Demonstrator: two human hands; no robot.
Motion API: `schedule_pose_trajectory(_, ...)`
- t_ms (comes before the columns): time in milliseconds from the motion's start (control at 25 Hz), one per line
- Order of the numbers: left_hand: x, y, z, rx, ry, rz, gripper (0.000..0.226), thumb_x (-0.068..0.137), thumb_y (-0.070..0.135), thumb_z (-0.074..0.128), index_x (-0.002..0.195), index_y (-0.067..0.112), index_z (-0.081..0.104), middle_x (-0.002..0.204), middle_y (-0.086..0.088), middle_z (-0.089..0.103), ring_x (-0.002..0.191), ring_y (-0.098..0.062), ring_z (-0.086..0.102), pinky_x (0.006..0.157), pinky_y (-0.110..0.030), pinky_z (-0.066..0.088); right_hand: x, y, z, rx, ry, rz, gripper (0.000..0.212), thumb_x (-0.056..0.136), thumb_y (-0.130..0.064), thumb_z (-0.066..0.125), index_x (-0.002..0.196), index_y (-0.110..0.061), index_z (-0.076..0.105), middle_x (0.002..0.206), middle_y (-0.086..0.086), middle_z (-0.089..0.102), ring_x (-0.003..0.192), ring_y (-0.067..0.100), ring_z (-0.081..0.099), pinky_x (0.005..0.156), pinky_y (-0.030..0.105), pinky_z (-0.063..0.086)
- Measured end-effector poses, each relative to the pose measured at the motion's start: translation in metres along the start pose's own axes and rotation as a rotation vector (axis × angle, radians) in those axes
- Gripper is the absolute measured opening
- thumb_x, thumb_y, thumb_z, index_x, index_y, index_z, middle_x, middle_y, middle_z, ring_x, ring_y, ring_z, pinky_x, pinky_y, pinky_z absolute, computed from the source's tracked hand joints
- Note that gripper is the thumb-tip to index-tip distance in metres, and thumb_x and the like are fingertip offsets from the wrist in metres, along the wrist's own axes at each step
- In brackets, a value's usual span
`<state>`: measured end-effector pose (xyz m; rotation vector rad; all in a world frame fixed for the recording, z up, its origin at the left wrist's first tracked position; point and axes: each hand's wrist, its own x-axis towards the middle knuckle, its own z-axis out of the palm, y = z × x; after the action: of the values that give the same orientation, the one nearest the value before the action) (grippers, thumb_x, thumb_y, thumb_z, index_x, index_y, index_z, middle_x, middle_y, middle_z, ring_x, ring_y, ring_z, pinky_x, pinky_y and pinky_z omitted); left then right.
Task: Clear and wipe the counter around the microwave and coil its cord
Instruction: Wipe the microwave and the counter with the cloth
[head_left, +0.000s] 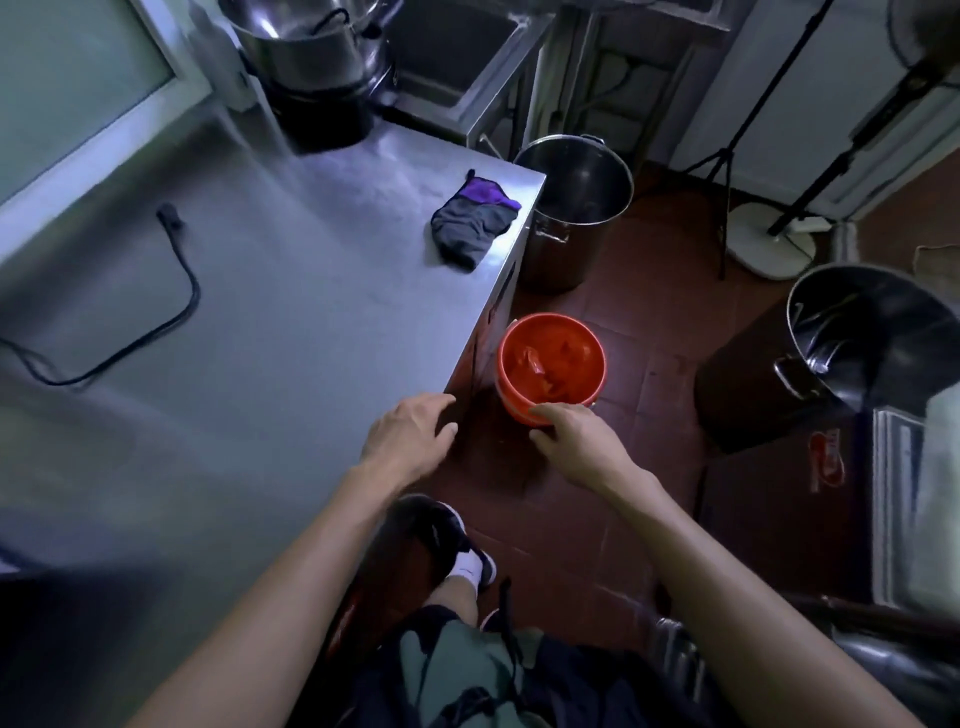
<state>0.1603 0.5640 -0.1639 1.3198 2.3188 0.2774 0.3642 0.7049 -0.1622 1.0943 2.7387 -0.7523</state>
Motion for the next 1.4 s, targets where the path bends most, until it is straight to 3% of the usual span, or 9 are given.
schedule_pose_trajectory(160,0.068,-0.006,-0.022,-0.087,0.053,-0.018,0.047,0.094,0.039,0.053,0.139,0.027,0.05,0.141,0.002,0.054,0.125,-0.025,0.053,0.099,-0.039,0.045,0.068,-0.006,-0.031,-0.046,-0.01,-0.017,0.031,0.094,-0.031,0.058,0.124,-0.021,0.063,0.123,0.003,0.068,0.112,0.029,0.062,0.088,0.048,0.054)
schedule_pose_trajectory(360,0.12,-0.02,-0.055,-0.143,0.086,-0.042,0.049,0.094,0.038,0.052,0.142,0.026,0.048,0.143,0.001,0.052,0.127,-0.024,0.052,0.101,-0.039,0.044,0.145,-0.018,-0.062,-0.126,0.004,-0.058,0.037,0.095,-0.028,0.055,0.131,-0.023,0.06,0.134,0.001,0.062,0.12,0.027,0.059,0.092,0.047,0.053)
schedule_pose_trajectory(520,0.151,-0.034,-0.063,-0.178,0.098,-0.089,0.049,0.095,0.037,0.052,0.143,0.025,0.047,0.144,0.001,0.05,0.129,-0.023,0.049,0.102,-0.037,0.043,0.196,-0.026,-0.069,-0.193,-0.024,-0.108,0.05,0.092,-0.029,0.056,0.142,-0.025,0.049,0.148,-0.002,0.049,0.134,0.025,0.047,0.1,0.047,0.047)
schedule_pose_trajectory(680,0.19,-0.029,-0.063,-0.203,0.101,-0.128,0.051,0.095,0.037,0.052,0.144,0.024,0.045,0.144,0.001,0.049,0.129,-0.024,0.048,0.103,-0.038,0.043,0.247,-0.015,-0.08,-0.231,-0.082,-0.138,0.062,0.09,-0.026,0.058,0.149,-0.026,0.038,0.159,0.007,0.033,0.146,0.029,0.03,0.108,0.052,0.039)
schedule_pose_trajectory(960,0.275,-0.007,-0.059,-0.179,0.103,-0.303,0.058,0.094,0.038,0.055,0.147,0.023,0.037,0.149,0.001,0.042,0.131,-0.027,0.045,0.1,-0.043,0.043,0.357,0.025,-0.095,-0.224,-0.147,-0.203,0.075,0.088,-0.029,0.064,0.154,-0.032,0.027,0.164,0.01,0.016,0.15,0.03,0.018,0.113,0.053,0.031)
schedule_pose_trajectory(1160,0.341,0.016,-0.054,-0.147,0.089,-0.402,0.074,0.089,0.045,0.063,0.152,0.024,0.029,0.158,0.002,0.026,0.134,-0.029,0.038,0.101,-0.046,0.044,0.435,0.05,-0.1,-0.252,-0.21,-0.287,0.09,0.087,-0.029,0.066,0.158,-0.028,0.011,0.164,0.012,0.016,0.15,0.034,0.017,0.111,0.054,0.034)
schedule_pose_trajectory(1400,0.377,0.028,-0.036,0.001,-0.006,-0.445,0.08,0.087,0.045,0.066,0.153,0.024,0.026,0.158,-0.003,0.025,0.132,-0.031,0.036,0.098,-0.048,0.045,0.479,0.056,-0.086,-0.334,-0.343,-0.441,0.09,0.086,-0.041,0.066,0.158,-0.034,0.011,0.166,0.011,0.009,0.152,0.038,0.005,0.116,0.052,0.024)
